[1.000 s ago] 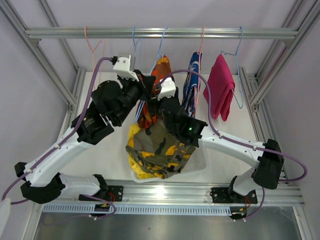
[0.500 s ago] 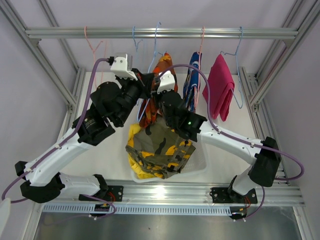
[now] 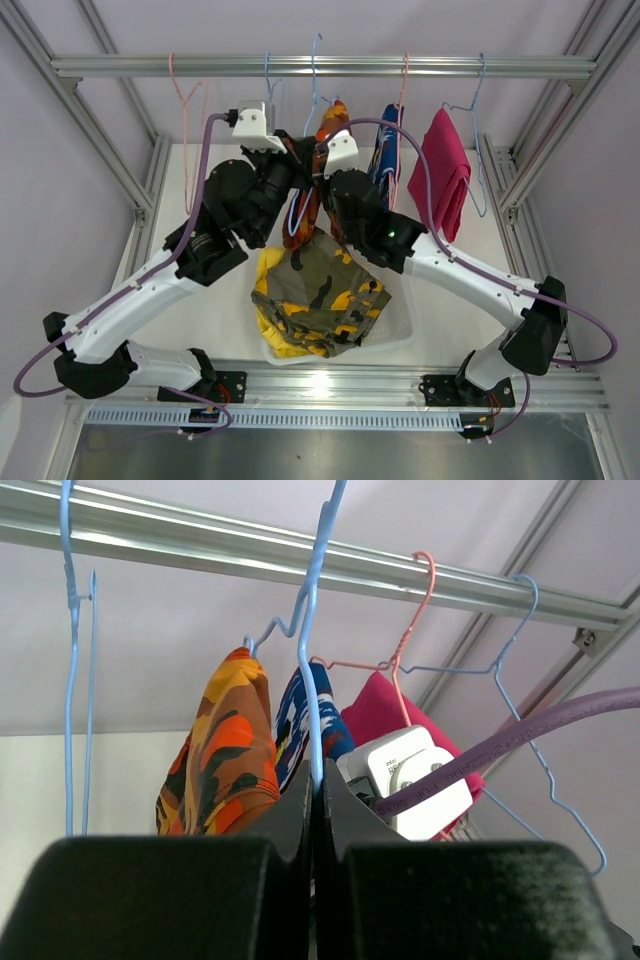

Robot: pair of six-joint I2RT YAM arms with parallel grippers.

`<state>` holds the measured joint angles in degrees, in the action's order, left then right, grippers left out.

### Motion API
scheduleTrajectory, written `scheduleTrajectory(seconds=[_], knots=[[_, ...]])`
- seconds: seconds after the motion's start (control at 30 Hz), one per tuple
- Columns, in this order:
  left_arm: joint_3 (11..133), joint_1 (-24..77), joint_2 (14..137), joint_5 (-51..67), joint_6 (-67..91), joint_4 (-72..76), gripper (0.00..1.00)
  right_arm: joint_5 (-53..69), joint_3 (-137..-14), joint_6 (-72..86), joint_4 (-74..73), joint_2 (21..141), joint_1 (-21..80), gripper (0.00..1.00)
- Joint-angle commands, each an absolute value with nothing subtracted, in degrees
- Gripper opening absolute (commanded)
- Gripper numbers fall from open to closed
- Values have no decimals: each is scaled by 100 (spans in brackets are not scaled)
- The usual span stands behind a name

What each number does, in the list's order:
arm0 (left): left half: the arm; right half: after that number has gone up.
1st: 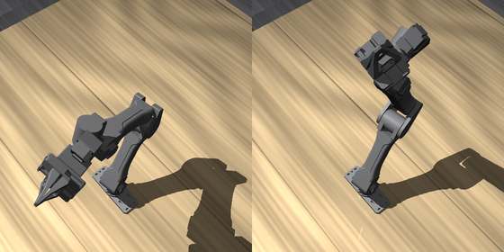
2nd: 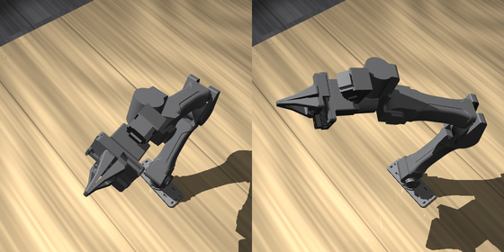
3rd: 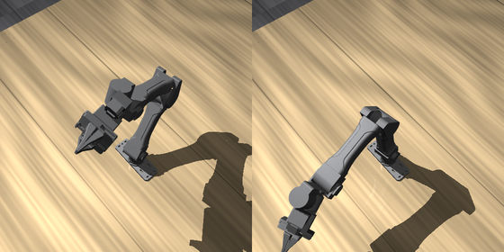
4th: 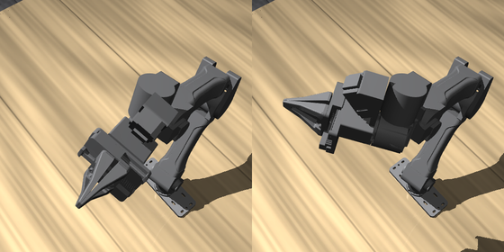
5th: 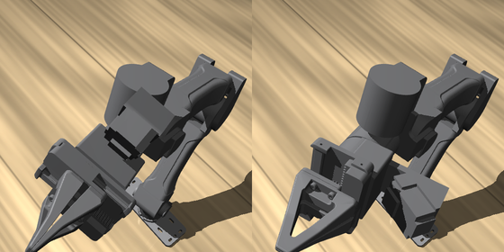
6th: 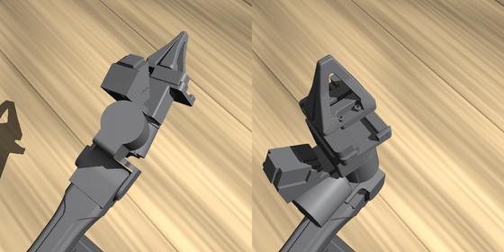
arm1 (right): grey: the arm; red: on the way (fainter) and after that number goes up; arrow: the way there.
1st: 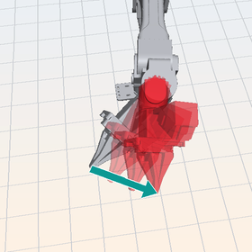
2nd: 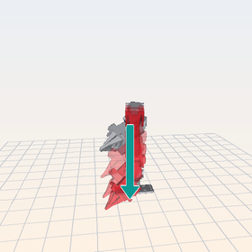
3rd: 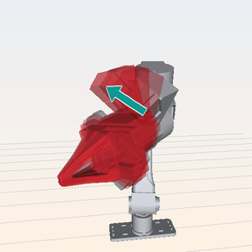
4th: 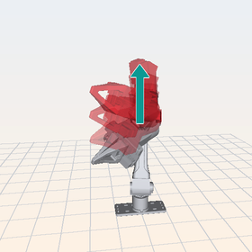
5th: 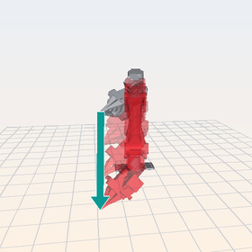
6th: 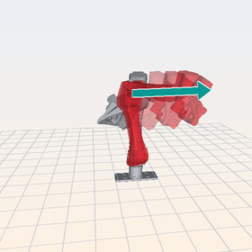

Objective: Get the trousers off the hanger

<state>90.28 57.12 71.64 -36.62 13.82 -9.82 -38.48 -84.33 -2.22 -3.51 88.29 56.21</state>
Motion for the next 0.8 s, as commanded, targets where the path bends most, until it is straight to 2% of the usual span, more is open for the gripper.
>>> scheduleTrajectory(seconds=[0.0,0.53,0.77], knots=[[9009,5871,7593,-3515,1213,-976,0,-3788,-9403,-430,229,8165,5643,0],[9044,5774,8174,-3454,1432,-1142,0,-3973,-10713,-1283,27,8341,5643,0],[8851,5739,8174,-3454,1511,-1248,1,-3946,-10688,-1239,-176,8244,5643,0]])
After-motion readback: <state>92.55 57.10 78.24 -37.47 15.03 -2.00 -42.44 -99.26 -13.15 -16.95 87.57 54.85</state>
